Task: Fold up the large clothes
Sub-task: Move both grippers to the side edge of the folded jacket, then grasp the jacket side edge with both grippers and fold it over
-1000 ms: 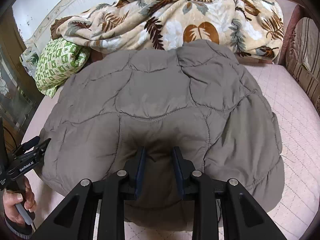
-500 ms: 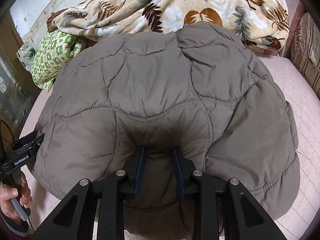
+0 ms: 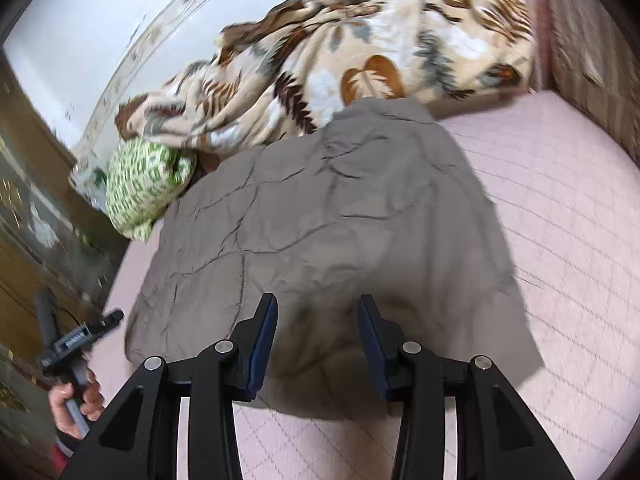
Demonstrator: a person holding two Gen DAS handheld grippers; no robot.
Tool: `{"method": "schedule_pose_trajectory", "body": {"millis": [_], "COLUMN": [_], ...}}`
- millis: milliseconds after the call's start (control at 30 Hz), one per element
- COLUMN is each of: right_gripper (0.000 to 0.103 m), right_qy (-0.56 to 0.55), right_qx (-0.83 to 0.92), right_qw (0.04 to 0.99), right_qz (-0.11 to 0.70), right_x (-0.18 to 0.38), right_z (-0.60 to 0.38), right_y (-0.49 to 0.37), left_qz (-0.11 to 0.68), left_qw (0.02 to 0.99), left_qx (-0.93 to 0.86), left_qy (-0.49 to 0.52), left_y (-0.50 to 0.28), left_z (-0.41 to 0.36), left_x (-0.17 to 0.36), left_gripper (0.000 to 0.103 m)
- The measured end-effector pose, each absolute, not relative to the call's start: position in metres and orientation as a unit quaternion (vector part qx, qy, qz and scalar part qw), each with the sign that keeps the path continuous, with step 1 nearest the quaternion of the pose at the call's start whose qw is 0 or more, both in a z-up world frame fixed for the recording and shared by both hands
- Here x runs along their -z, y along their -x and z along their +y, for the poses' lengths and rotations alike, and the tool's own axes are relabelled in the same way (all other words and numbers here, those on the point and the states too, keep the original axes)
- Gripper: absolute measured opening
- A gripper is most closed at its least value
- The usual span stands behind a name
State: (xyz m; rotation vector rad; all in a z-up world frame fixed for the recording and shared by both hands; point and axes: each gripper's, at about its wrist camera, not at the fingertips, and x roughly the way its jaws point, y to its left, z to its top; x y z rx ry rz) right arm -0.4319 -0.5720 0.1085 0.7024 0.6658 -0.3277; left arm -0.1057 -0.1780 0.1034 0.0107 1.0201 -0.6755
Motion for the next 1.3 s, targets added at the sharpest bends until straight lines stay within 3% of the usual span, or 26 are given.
{"method": "schedule_pose_trajectory", "body": {"millis": [167, 433, 967, 1100, 1233, 1300], "right_gripper": [0.07, 0.071, 0.076, 0.087, 0.09, 0.082], "right_qy": [-0.388, -0.482, -0.574, -0.574, -0.569, -0.556], "right_qx": [0.198, 0.22, 0.21, 0.204, 0.207, 0.215], "right_qw": [0.852, 0.801, 0.763, 0.767, 0.77, 0.776], "right_qz": [0.29, 0.278, 0.211, 0.2, 0.201, 0.205], "right_x": [-0.101, -0.059, -0.013, -0.005, -0.002, -0.003], "right_z": [-0.588, -0.595, -0.616, -0.626, -0.63, -0.628], "right_y": [0.487, 0.546, 0.524, 0.506, 0.489, 0.484], "left_qz": [0.527, 0.544, 0.514, 0.505, 0.514, 0.519], "left_qw": [0.792, 0.783, 0.801, 0.805, 0.794, 0.785], "left_qx": [0.302, 0.292, 0.284, 0.287, 0.294, 0.3], "left_qy": [0.062, 0.081, 0.116, 0.119, 0.139, 0.156], "left_y": [0.106, 0.115, 0.111, 0.102, 0.094, 0.092], "left_z": [-0.131, -0.122, -0.147, -0.156, -0.167, -0.17], "left_x": [-0.08, -0.058, -0.045, -0.042, -0.029, -0.024], "left_gripper": [0.082, 0.082, 0.089, 0.09, 0.094, 0.094]}}
